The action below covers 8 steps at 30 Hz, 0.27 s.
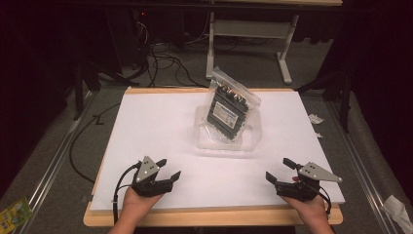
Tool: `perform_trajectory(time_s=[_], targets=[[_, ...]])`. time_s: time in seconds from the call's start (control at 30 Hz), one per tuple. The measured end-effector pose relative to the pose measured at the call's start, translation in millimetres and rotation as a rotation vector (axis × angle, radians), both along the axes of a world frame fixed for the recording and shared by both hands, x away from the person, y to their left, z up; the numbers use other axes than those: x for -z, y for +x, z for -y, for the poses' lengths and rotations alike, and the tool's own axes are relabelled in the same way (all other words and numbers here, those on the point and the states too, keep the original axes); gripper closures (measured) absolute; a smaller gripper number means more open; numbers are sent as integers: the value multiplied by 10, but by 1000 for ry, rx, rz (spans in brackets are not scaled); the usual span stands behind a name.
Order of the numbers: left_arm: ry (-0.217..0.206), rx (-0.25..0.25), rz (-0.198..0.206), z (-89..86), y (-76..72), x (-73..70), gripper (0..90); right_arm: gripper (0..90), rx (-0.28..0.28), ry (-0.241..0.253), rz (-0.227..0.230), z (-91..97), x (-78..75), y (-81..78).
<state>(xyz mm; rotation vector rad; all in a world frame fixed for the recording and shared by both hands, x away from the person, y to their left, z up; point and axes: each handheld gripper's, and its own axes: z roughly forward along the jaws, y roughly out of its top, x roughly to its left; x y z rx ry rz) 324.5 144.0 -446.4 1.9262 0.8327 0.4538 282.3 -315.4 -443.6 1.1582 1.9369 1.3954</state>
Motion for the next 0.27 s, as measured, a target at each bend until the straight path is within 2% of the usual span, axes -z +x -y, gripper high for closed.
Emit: perform_trajectory(time_s=[0.27], targets=[[1, -6, 5, -7, -13, -6, 333, 132, 7, 8, 1, 28, -11, -9]])
